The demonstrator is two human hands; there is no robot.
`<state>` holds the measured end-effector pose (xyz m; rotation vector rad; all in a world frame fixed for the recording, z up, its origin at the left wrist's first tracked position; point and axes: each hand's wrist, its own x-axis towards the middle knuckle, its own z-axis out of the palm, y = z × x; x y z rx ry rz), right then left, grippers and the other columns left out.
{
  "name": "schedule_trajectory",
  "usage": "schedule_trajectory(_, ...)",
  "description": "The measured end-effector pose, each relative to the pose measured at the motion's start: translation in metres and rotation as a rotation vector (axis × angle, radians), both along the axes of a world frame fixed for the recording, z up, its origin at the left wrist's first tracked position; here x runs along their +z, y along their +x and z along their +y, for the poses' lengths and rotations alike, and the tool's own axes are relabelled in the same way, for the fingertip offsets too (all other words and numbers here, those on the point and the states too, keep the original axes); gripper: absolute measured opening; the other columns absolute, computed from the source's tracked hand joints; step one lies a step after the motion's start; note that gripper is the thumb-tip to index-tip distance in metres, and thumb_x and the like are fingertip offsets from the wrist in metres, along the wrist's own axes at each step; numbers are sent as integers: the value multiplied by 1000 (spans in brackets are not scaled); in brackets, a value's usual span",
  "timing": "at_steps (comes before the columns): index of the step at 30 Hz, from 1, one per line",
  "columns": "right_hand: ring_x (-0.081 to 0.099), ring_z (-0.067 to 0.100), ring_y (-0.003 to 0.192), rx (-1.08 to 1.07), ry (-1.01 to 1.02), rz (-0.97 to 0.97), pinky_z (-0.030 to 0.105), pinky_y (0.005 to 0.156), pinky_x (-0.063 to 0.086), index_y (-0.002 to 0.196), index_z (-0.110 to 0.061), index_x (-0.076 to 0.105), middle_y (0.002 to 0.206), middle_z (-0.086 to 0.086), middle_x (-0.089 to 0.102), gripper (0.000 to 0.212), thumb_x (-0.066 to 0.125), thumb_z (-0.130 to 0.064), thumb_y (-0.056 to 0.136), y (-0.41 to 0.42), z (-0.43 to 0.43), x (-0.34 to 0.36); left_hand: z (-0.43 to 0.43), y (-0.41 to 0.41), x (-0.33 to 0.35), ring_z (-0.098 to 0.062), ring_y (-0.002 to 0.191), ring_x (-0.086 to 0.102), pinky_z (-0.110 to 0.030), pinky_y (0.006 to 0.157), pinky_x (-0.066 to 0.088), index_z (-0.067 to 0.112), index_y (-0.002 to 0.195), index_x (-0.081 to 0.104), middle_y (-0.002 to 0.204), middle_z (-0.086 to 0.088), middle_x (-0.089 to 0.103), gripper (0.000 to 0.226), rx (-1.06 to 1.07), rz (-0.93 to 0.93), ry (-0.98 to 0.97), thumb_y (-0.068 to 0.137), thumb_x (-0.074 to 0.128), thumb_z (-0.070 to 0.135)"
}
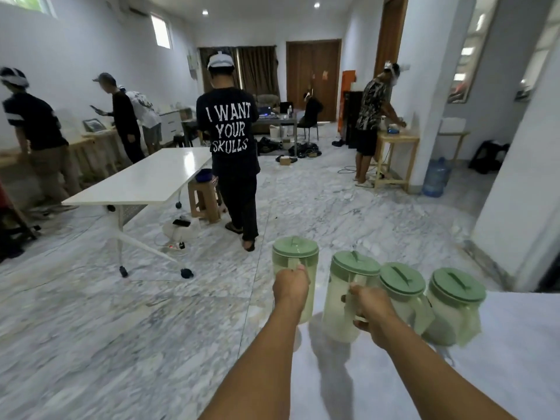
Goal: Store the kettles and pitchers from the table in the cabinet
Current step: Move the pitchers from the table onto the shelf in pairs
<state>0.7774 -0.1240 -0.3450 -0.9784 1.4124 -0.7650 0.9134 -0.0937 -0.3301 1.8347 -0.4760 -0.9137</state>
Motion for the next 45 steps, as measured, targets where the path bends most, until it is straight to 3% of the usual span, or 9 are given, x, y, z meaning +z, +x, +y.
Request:
schedule_trajectory(7,63,29,102,-180,-276,-63,43,86,47,110,-13,58,102,13,71,18,46,-22,102,-20,97,115,72,-13,101,-35,106,65,-45,94,53,6,119,64,118,-14,69,58,-146,-101,-196,87,43,49)
schedule_trajectory(12,67,27,90,-315,-412,-37,46,91,51,117,-11,59,97,13,73,30,45,-33,103,-76,164,176,124,-63,169,-32,102,67,-37,80,52,5,124,59,118,-14,69,48,-257,-78,-299,92,45,39)
schedule_trajectory(15,66,24,81,-428,-474,-21,50,97,51,118,-10,60,90,10,72,32,44,-33,103,-124,197,205,140,-113,203,-33,103,67,-39,86,53,5,121,62,117,-15,69,49,-367,-67,-383,91,45,39)
schedule_trajectory(21,66,18,74,-682,-565,58,37,74,49,123,-11,61,98,11,74,35,42,-33,102,-253,259,241,183,-253,247,-30,97,68,-35,80,50,4,112,66,105,-13,72,44,-605,-31,-527,92,43,36)
schedule_trajectory(26,69,28,82,-921,-601,145,37,76,50,125,-12,60,88,10,75,38,43,-36,101,-397,324,251,228,-400,260,-34,97,69,-42,88,55,3,103,69,104,-17,73,45,-798,31,-618,87,44,37)
schedule_trajectory(31,72,31,97,-1154,-580,238,47,92,55,118,-9,64,87,8,76,42,44,-40,99,-543,409,257,286,-563,264,-35,97,70,-44,90,56,4,102,71,105,-17,73,55,-1009,184,-631,77,43,44)
schedule_trajectory(36,66,22,80,-1325,-553,315,42,88,52,128,0,58,76,4,70,46,42,-35,102,-658,473,265,346,-699,271,-27,82,70,-37,79,54,14,65,62,89,-12,75,40,-1203,314,-617,95,44,35)
schedule_trajectory(40,62,18,70,-1390,-540,337,37,74,49,130,-1,56,77,5,69,44,42,-33,103,-725,489,260,364,-782,278,-23,77,64,-32,62,47,8,85,66,97,-13,74,34,-1306,330,-606,97,43,29)
schedule_trajectory(45,66,23,81,-1428,-582,321,47,94,53,126,-5,58,84,8,72,41,43,-35,102,-810,469,251,335,-872,274,-27,96,68,-32,71,46,3,105,67,106,-13,72,36,-1366,302,-621,95,42,28)
